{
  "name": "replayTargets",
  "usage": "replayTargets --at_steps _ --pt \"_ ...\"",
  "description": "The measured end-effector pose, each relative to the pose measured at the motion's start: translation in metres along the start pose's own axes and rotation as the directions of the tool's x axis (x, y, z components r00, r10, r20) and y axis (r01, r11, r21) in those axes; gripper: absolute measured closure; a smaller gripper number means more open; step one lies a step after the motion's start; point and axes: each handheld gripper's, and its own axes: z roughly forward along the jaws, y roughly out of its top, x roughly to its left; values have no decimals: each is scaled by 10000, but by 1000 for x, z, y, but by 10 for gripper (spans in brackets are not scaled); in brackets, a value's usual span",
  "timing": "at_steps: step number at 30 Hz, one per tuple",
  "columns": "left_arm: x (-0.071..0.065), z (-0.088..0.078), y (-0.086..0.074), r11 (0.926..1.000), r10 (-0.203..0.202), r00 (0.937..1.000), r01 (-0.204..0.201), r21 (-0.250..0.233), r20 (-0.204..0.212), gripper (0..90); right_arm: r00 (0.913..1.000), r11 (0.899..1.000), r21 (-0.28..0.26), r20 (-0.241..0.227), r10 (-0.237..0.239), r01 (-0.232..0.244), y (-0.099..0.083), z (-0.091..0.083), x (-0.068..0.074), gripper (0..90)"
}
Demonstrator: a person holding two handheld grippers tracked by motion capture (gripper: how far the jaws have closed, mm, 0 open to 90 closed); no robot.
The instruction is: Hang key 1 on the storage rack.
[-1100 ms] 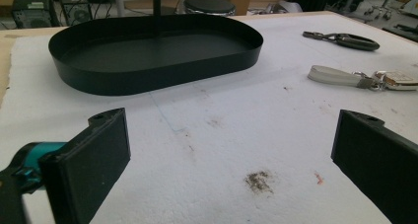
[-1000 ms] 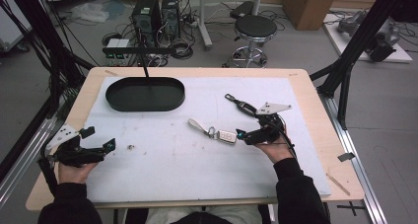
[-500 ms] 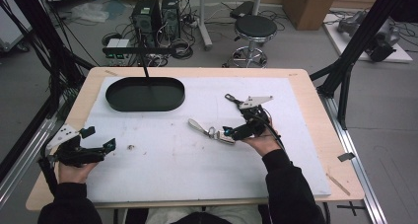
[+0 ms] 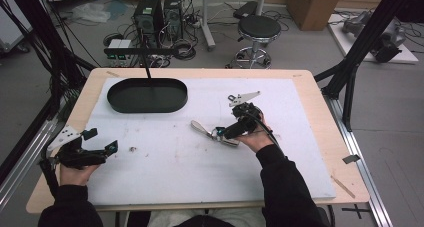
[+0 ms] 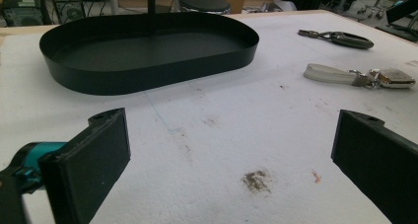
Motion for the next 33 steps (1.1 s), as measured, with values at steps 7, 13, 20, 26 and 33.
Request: replayTargets --at_steps 7,13,20,26,33 --pt "1 0 0 10000 -28 10000 28 -17 38 19 9999 9990 415 -67 -153 155 8 13 2 9" --pt "2 0 0 10000 -39 10000 40 -33 34 19 9985 9959 794 -359 -407 435 16 31 11 9" --pt "3 -1 0 10000 -42 10000 42 -9 -1 19 9972 9915 1168 -557 -504 566 23 49 16 9" --pt "4 -1 0 9999 -94 9999 94 -64 -46 19 9944 9857 1456 -752 -748 851 32 64 19 9" --pt "5 -1 0 9999 -90 10000 90 -58 -43 19 9913 9711 2148 -1020 -833 1037 30 84 25 42"
